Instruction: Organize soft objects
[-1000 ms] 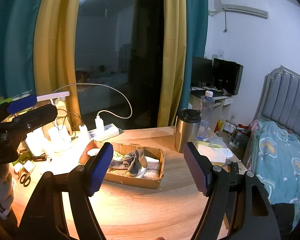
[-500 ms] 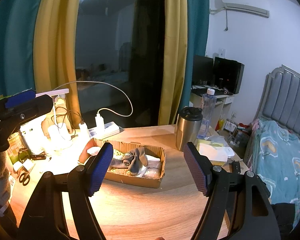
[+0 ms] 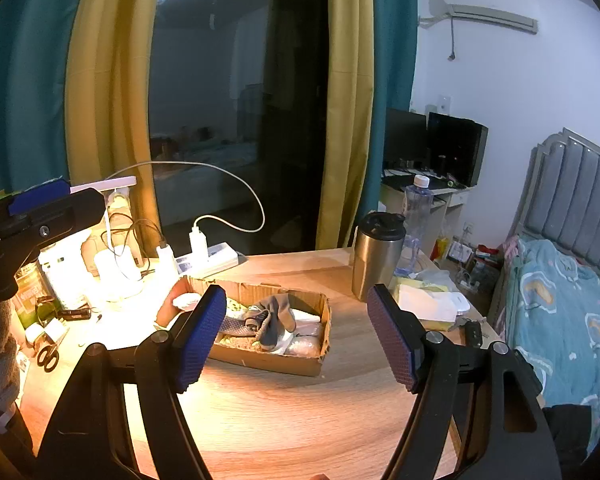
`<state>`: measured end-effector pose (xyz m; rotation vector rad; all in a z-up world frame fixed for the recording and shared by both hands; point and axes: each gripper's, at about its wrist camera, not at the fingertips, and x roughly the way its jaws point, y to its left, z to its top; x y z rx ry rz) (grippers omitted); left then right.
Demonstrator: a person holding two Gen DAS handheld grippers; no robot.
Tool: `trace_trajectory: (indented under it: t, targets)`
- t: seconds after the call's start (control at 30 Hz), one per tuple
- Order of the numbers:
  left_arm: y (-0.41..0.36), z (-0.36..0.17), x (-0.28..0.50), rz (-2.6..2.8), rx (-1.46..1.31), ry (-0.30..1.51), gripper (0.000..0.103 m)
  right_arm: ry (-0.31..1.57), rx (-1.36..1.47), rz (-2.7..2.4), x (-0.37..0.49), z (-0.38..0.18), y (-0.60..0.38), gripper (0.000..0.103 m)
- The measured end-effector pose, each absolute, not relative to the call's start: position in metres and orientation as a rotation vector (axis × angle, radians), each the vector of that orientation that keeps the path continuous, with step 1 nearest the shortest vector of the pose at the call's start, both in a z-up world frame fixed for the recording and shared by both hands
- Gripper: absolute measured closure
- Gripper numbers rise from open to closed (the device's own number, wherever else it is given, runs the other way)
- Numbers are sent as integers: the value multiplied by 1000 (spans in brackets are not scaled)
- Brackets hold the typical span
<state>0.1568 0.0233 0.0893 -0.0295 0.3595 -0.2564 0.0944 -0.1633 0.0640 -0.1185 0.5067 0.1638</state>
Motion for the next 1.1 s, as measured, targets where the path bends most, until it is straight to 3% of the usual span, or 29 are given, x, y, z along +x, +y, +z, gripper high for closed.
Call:
trace_trajectory:
  t: [1.1]
  targets:
    - [20, 68, 169, -266, -10, 395, 12, 524, -106, 168, 95, 53, -172, 27]
